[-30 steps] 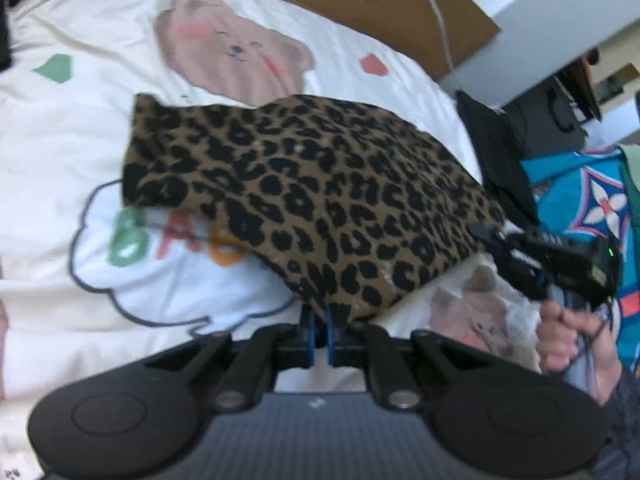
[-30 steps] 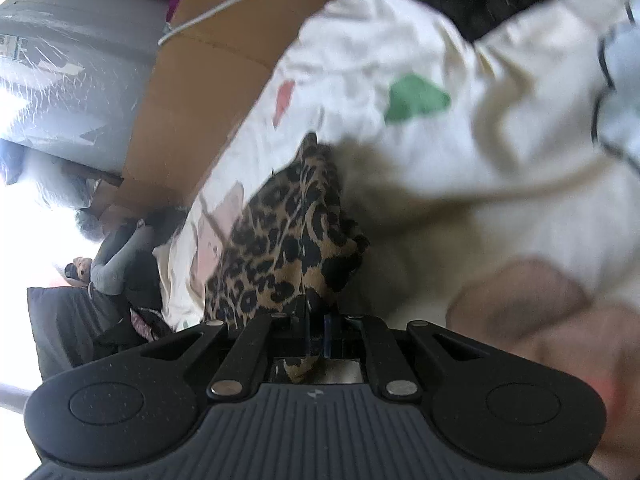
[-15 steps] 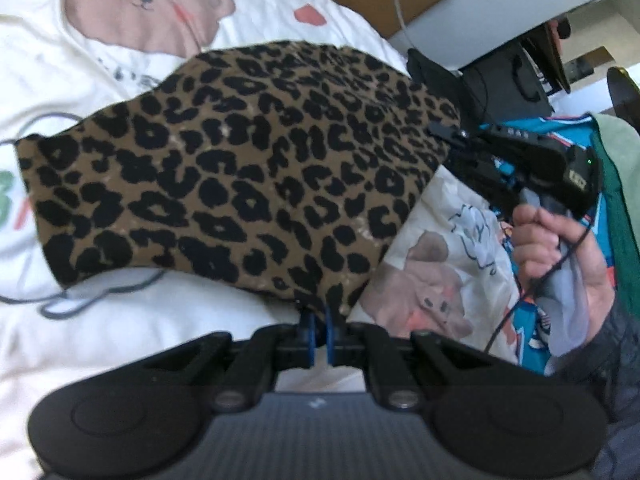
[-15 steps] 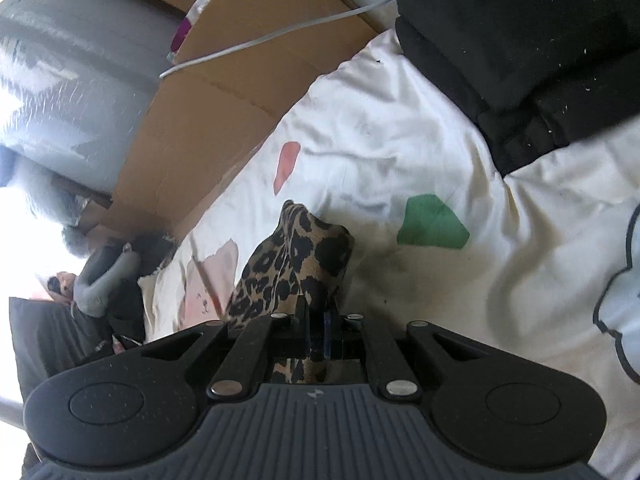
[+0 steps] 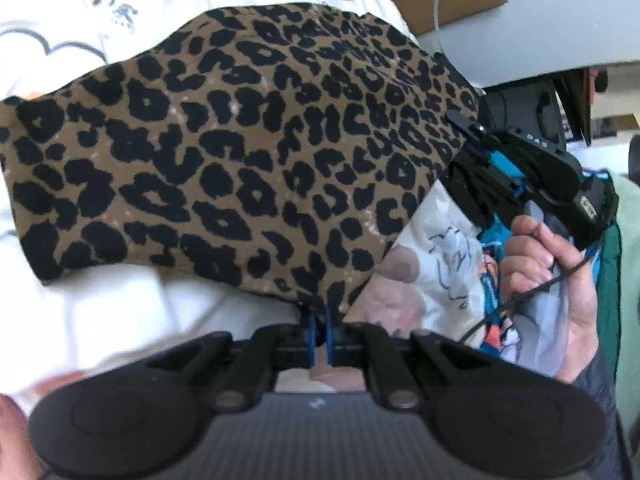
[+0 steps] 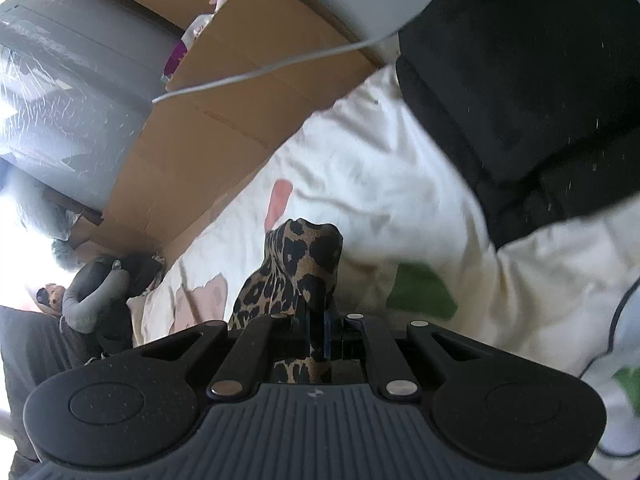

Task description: Fold clothes

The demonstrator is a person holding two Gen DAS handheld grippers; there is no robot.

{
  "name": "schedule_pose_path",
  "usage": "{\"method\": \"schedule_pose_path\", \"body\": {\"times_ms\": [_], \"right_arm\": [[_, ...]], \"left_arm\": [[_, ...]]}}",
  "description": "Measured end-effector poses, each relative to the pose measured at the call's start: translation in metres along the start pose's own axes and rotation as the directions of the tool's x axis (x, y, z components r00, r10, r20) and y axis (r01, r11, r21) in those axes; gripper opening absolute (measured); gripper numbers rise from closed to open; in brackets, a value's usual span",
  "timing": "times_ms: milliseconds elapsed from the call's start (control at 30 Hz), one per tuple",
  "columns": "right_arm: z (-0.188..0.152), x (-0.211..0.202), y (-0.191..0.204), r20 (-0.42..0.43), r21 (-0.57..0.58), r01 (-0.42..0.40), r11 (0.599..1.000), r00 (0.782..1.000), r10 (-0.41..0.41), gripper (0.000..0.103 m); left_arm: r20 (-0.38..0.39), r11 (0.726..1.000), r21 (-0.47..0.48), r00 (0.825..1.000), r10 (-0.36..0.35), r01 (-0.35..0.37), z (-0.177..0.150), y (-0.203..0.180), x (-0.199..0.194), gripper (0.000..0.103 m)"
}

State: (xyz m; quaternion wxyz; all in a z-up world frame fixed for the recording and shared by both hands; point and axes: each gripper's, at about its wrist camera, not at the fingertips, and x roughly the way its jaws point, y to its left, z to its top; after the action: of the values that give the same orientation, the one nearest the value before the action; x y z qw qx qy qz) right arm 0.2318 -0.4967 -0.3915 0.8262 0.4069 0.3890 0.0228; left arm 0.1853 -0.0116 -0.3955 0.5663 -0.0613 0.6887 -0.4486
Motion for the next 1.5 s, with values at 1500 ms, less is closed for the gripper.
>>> {"method": "schedule_pose_path", "body": {"times_ms": [1500], "right_arm": [[-0.051,-0.041,-0.032,-0.074,0.047,0.064,0.997,0.995,-0.061,0.045]], "left_arm": [[0.003,0.964,0.058,0.966,0.259,-0.259,0.094,-0.088,-0.021,0.024]]}}
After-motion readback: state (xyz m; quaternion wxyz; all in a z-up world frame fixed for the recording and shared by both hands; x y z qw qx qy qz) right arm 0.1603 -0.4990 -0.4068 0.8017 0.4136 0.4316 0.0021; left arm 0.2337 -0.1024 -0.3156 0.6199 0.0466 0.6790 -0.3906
